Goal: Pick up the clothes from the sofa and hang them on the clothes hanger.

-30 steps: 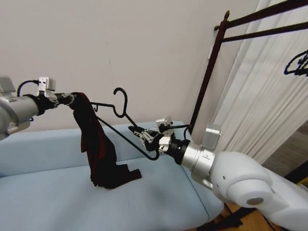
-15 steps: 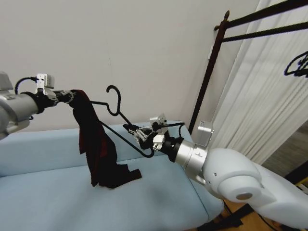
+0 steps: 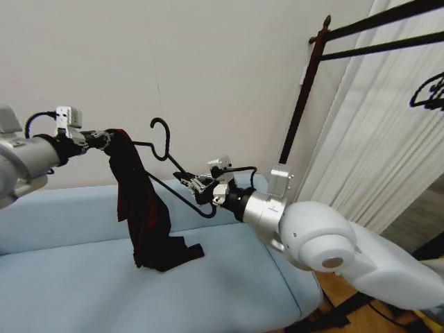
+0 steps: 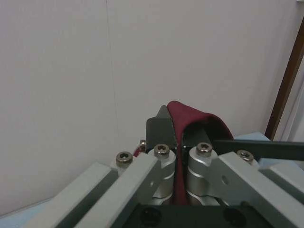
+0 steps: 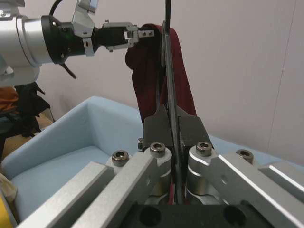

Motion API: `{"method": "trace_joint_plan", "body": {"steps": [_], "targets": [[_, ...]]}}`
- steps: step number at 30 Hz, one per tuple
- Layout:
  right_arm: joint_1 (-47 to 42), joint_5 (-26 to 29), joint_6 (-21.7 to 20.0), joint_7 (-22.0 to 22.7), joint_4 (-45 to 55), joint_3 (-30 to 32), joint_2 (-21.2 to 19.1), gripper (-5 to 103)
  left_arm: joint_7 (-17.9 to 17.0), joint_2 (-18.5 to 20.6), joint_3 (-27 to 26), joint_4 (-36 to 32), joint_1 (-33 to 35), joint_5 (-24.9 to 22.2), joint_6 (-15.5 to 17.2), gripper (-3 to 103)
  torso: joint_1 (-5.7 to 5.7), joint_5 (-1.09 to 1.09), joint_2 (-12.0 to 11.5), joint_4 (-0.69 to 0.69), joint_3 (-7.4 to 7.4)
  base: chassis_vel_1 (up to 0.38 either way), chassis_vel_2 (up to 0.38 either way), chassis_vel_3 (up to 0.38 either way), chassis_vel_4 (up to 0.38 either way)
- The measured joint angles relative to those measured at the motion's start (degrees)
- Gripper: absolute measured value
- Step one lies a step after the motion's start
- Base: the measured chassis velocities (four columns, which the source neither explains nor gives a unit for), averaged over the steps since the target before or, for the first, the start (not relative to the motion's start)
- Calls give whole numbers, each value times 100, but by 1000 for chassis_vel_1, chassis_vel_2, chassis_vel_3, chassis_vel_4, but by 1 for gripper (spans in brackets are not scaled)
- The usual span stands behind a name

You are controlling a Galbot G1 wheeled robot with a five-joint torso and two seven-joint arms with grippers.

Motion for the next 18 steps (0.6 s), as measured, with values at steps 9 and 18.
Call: {"method": "trace_joint_plan", "body": {"steps": [9,18], "targets": [[119,-269,-41,19,-407,-133,211,2,-115,-147,-63,-220,34,31,8,0,0,0,0,0,0,0,0,0,0],[-73,-845,-85,-60,-918,-500,145,2,-187,-286,-229,-73,24,172,12,0,0,0,0,0,0,0,0,0,0]]}}
